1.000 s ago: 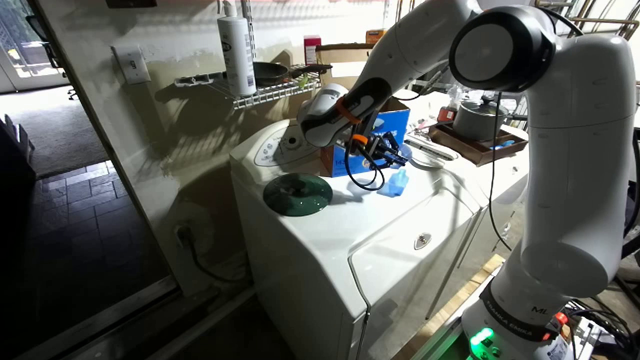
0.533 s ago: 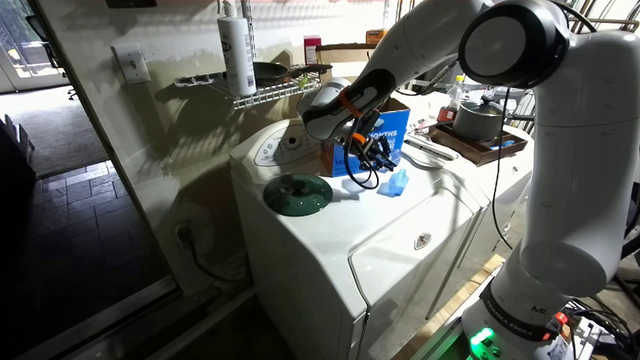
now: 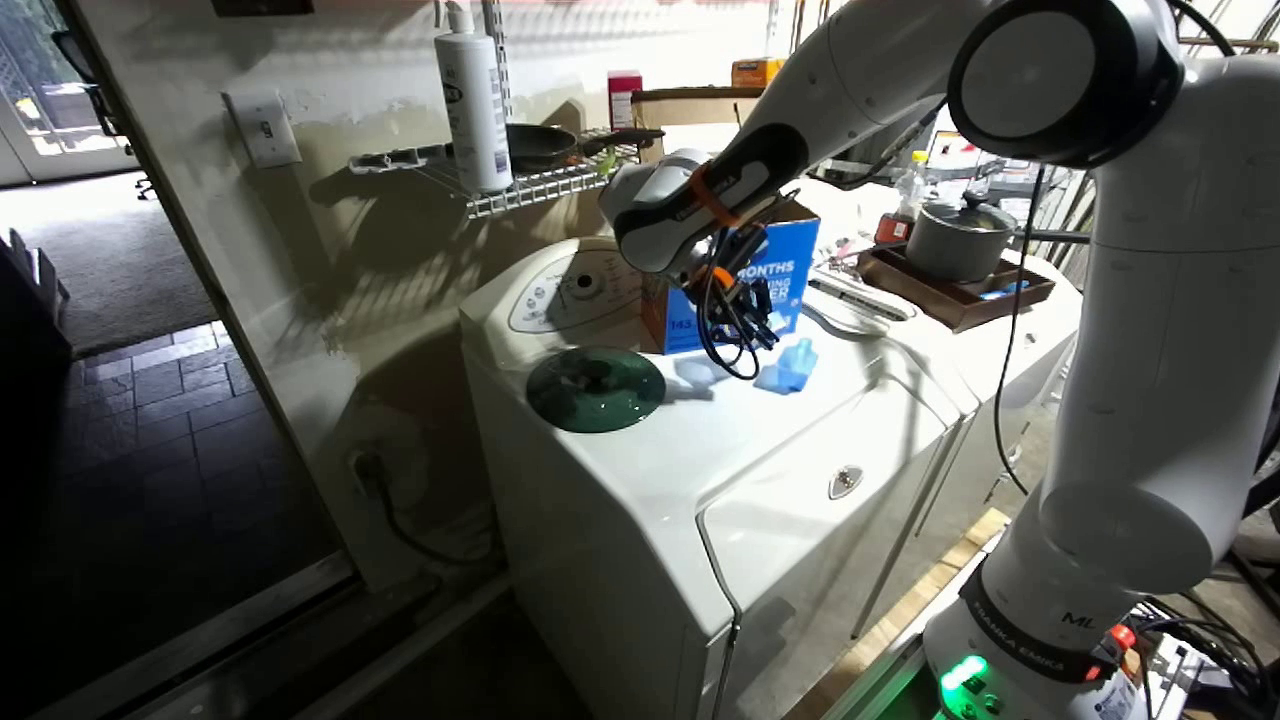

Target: Pour the washing powder from the purple scoop into the blue scoop

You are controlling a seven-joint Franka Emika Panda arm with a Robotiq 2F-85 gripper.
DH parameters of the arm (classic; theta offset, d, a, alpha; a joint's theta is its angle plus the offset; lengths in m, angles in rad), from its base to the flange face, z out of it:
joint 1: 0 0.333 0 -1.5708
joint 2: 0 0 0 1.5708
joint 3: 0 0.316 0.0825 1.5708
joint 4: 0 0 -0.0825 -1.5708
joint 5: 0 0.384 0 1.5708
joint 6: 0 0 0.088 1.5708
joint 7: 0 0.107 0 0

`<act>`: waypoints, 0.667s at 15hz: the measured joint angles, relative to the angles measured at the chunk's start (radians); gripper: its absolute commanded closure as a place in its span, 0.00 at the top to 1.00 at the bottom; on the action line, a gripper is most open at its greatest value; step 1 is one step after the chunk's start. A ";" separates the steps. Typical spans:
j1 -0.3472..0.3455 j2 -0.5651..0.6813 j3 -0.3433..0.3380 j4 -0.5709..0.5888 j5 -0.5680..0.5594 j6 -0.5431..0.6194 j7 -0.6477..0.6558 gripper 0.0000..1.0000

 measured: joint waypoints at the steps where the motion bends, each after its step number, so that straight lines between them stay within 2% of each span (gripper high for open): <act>1: -0.001 -0.010 0.000 -0.010 0.006 0.022 -0.008 0.03; 10: -0.013 -0.119 0.000 -0.120 0.095 0.229 -0.129 0.03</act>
